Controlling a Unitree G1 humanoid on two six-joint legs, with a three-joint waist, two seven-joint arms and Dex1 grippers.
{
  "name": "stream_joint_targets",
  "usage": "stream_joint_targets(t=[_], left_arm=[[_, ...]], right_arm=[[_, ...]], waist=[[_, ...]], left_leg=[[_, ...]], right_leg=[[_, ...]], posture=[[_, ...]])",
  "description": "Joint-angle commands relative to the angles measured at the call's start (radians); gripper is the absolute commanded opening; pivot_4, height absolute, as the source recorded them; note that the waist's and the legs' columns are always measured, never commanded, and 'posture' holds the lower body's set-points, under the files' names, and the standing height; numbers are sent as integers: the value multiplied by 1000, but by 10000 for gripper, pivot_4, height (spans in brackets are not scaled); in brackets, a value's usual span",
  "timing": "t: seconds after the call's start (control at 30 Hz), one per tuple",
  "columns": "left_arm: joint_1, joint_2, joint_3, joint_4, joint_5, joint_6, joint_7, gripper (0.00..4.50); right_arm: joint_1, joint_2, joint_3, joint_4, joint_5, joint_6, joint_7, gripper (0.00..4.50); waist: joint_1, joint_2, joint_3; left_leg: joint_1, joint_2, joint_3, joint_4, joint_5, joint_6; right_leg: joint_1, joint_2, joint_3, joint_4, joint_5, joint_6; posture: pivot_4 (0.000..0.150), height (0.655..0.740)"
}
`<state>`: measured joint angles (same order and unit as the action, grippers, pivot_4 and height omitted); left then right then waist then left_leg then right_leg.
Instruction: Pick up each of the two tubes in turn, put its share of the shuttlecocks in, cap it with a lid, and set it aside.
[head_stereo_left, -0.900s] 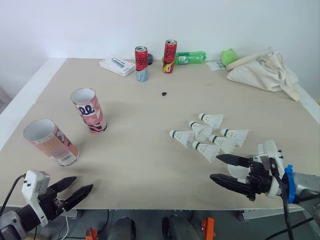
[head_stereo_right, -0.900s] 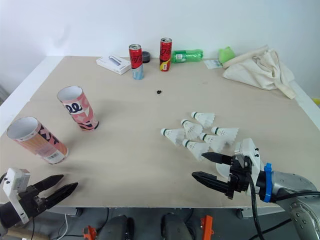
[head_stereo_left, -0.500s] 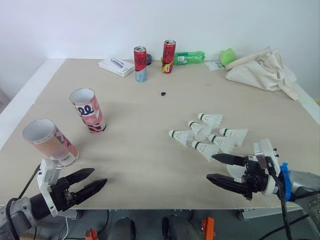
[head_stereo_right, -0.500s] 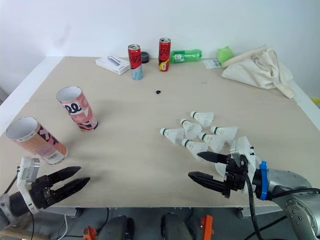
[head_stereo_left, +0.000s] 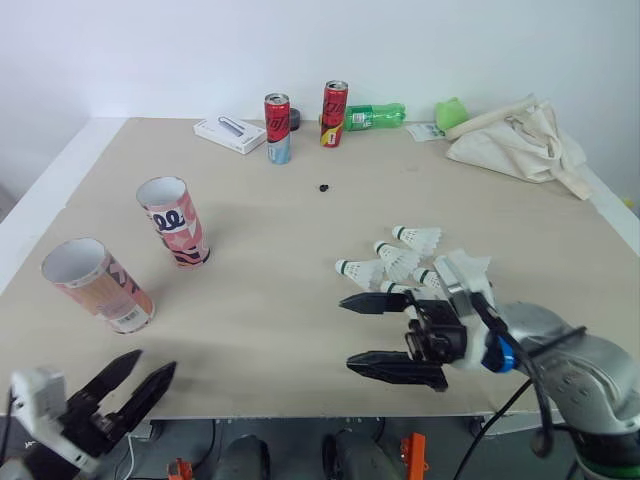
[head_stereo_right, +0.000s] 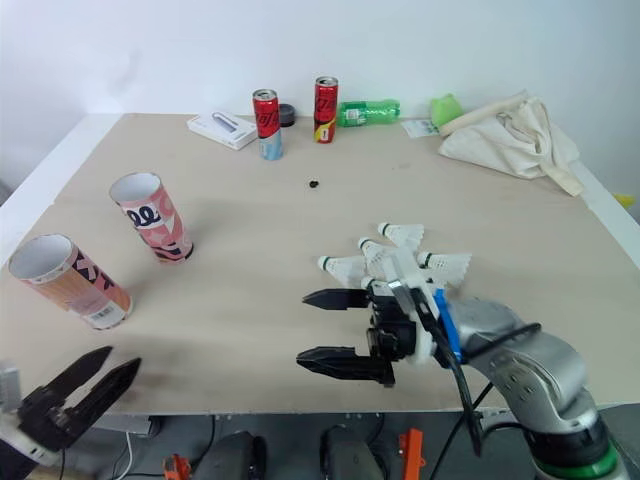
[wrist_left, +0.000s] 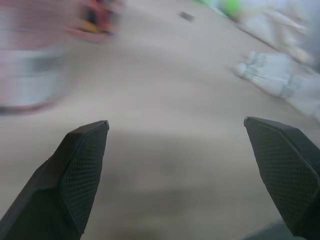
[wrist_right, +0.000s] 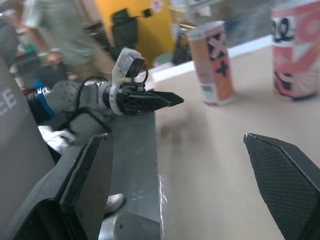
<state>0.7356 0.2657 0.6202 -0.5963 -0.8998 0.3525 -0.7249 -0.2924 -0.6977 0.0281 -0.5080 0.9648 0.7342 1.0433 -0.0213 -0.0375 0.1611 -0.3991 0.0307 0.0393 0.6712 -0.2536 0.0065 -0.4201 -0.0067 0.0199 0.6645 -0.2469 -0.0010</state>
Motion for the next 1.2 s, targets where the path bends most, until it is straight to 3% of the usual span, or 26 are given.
stream_joint_targets(t=[0.03,0.23,0.47,0.63,0.87,1.2], left_arm=[[52,-68,63,-52,-13,-83,59,44825],[95,-118,47,-45,76,-184,79,44825],[-84,-46,47,161,249,-287,140,44825],[-209,25,34,243,255,-274,163,44825],[-289,97,-53,299,311,-285,89,44825],[-448,161,-18,409,288,-245,143,44825]], right_arm=[[-73,33,42,67,-28,-28,66,45000],[-143,81,118,171,-109,-70,160,45000],[-152,117,124,186,-147,-91,169,45000],[-137,132,119,172,-177,-111,139,45000],[-98,131,80,130,-163,-108,95,45000],[-65,134,49,101,-162,-104,44,45000]], waist=[[3,-1,0],[2,-1,0],[3,-1,0],[1,-2,-1],[0,-2,-1],[0,-2,-1]], left_leg=[[0,0,0,0,0,0],[-1,0,-1,0,0,0],[0,0,-2,0,0,1],[-1,1,-2,0,0,1],[-1,1,0,0,0,0],[0,2,-1,0,0,0]], right_leg=[[0,0,0,0,0,0],[0,1,-1,0,-1,0],[0,2,-2,1,0,-1],[0,3,-2,1,3,1],[-1,0,-2,1,3,1],[-1,0,-4,1,4,0]], posture=[[1500,7400],[1500,7400],[1500,7400],[1500,7400],[1500,7400],[1500,7400]])
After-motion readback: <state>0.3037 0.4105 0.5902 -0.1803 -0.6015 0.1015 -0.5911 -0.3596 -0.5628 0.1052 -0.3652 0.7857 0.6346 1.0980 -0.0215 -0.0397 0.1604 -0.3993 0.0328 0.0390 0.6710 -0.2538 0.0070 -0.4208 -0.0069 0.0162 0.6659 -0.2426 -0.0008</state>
